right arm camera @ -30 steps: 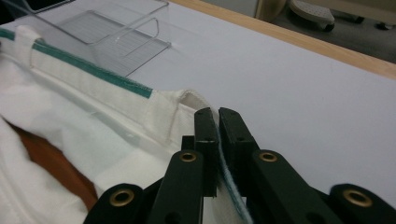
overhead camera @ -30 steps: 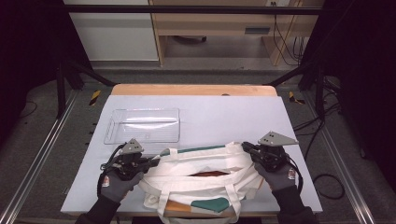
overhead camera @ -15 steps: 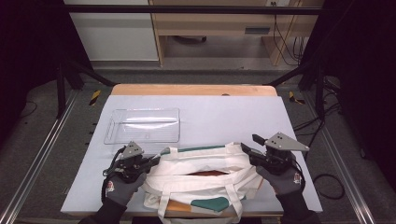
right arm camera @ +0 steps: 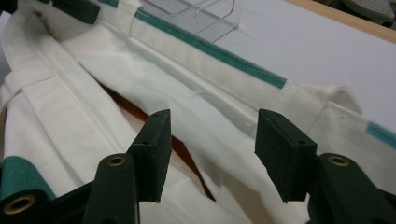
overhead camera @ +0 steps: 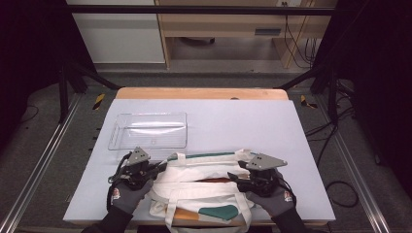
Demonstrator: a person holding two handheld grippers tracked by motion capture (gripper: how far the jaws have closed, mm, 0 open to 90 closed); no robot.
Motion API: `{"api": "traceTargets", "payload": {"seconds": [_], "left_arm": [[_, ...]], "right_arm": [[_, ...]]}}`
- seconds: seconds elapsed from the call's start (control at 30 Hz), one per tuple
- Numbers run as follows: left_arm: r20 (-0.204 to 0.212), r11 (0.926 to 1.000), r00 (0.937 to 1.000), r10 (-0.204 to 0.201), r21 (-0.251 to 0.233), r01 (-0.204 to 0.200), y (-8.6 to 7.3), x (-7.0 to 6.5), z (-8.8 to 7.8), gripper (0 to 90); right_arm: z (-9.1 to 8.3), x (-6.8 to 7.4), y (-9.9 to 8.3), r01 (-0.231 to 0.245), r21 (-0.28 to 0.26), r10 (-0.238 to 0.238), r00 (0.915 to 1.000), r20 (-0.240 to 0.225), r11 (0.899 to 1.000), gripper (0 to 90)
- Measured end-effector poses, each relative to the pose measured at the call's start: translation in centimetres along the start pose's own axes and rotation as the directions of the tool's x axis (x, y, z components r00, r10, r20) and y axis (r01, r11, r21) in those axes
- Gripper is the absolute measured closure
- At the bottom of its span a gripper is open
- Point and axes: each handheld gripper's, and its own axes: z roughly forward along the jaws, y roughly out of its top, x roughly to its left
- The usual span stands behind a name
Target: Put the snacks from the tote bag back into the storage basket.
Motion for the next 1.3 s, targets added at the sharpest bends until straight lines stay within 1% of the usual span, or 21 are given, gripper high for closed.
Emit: {"api": "traceTargets", "payload": {"seconds": [0.13, 0.2, 0.3, 0.33, 0.37, 0.4, 0.43, 0.5, 0.53, 0.6, 0.7, 0.8, 0.83, 0.93, 1.0, 1.03, 1.07, 1.13, 1.17, 1.27, 1.3], "left_arm": [[0.002, 1.0, 1.0, 0.004, -0.005, -0.004, 0.0, 0.0, 0.0, 86.5], [0.0, 1.0, 1.0, 0.006, -0.004, -0.006, 0.0, 0.0, 0.1, 86.4], [0.002, 1.0, 1.0, 0.007, -0.004, -0.007, 0.0, 0.0, 0.1, 86.3], [0.001, 1.0, 1.0, 0.009, -0.004, -0.009, 0.0, 0.0, 0.1, 86.3], [0.0, 0.9999, 1.0, 0.009, -0.004, -0.009, 0.0, 0.0, 0.1, 86.1], [-0.001, 0.9999, 1.0, 0.009, -0.005, -0.009, -0.1, 0.0, 0.1, 85.9], [-0.003, 0.9999, 1.0, 0.009, -0.006, -0.009, -0.1, 0.0, 0.1, 85.5], [-0.004, 0.9999, 1.0, 0.004, -0.01, -0.004, -0.1, 0.0, 0.1, 83.6], [-0.008, 0.9999, 1.0, 0.004, -0.016, -0.004, -0.1, 0.1, 0.1, 82.6], [-0.003, 0.9996, 1.0, -0.008, -0.026, 0.008, -0.1, 0.1, 0.1, 80.6], [-0.007, 0.9995, 0.9999, -0.01, -0.031, 0.01, -0.2, 0.3, 0.0, 76.3], [-0.004, 0.999, 0.9998, -0.018, -0.042, 0.018, -0.1, 0.4, -0.2, 67.3], [-0.001, 0.9987, 0.9999, -0.013, -0.049, 0.013, 0.0, 0.4, -0.4, 64.7], [-0.018, 0.9962, 0.9998, -0.009, -0.087, 0.008, 0.5, 0.1, -1.4, 55.1], [-0.019, 0.9928, 0.9998, -0.011, -0.119, 0.009, 0.8, -0.1, -2.2, 50.9], [-0.019, 0.9928, 0.9998, -0.011, -0.119, 0.009, 0.8, -0.1, -2.2, 49.4], [-0.013, 0.989, 0.9998, -0.012, -0.147, 0.01, 1.2, -0.4, -2.9, 48.8], [-0.005, 0.987, 1.0, 0.0, -0.161, -0.001, 1.4, -0.8, -3.4, 48.6], [0.0, 0.9858, 1.0, 0.007, -0.168, -0.007, 1.5, -1.1, -3.5, 48.6], [0.024, 0.9865, 0.999, 0.038, -0.16, -0.034, 1.7, -2.2, -3.3, 49.5], [0.024, 0.9865, 0.999, 0.038, -0.16, -0.034, 1.7, -2.2, -3.3, 49.9]], "right_arm": [[0.8, 0.3, -0.4, 0.017, 0.043, -0.016, 0.9998, -0.014, 0.999, 43.9], [1.4, 0.5, -0.7, 0.035, 0.077, -0.033, 0.9992, -0.025, 0.996, 43.4], [2.1, 0.8, -0.9, 0.068, 0.109, -0.067, 0.9976, -0.014, 0.992, 46.3], [2.3, 0.8, -1.0, 0.067, 0.11, -0.067, 0.9977, -0.009, 0.992, 49.3], [2.3, 0.8, -1.0, 0.068, 0.113, -0.069, 0.9976, 0.004, 0.991, 55.0], [2.3, 0.7, -1.0, 0.072, 0.11, -0.076, 0.9969, 0.024, 0.991, 62.9], [2.3, 0.6, -1.0, 0.07, 0.111, -0.074, 0.9966, 0.035, 0.991, 66.8], [2.1, 0.4, -0.9, 0.045, 0.111, -0.049, 0.9982, 0.035, 0.993, 80.1], [2.0, 0.2, -0.9, 0.034, 0.113, -0.038, 0.9987, 0.033, 0.993, 83.1], [1.9, 0.0, -0.7, 0.017, 0.113, -0.02, 0.9995, 0.026, 0.993, 87.5], [1.8, -0.1, -0.3, 0.026, 0.115, -0.028, 0.9994, 0.02, 0.993, 89.3], [1.6, -0.3, 0.0, 0.007, 0.104, -0.008, 0.9999, 0.014, 0.995, 89.6], [1.5, -0.4, 0.2, 0.001, 0.095, -0.003, 0.9999, 0.013, 0.995, 89.6], [1.6, -0.8, 0.5, -0.026, 0.075, 0.025, 0.9996, 0.016, 0.997, 89.6], [1.9, -1.0, 0.5, -0.046, 0.077, 0.045, 0.9987, 0.023, 0.996, 89.5], [2.1, -1.1, 0.5, -0.055, 0.08, 0.053, 0.9981, 0.032, 0.995, 89.5], [2.3, -1.2, 0.4, -0.061, 0.081, 0.058, 0.9976, 0.039, 0.995, 89.5], [2.6, -1.2, 0.3, -0.082, 0.089, 0.077, 0.9956, 0.054, 0.993, 89.4], [2.7, -1.2, 0.2, -0.08, 0.087, 0.075, 0.9955, 0.057, 0.993, 89.4], [2.8, -1.2, 0.1, -0.079, 0.085, 0.075, 0.9955, 0.059, 0.993, 88.4], [2.8, -1.2, 0.1, -0.079, 0.085, 0.075, 0.9955, 0.059, 0.993, 88.4]]}}
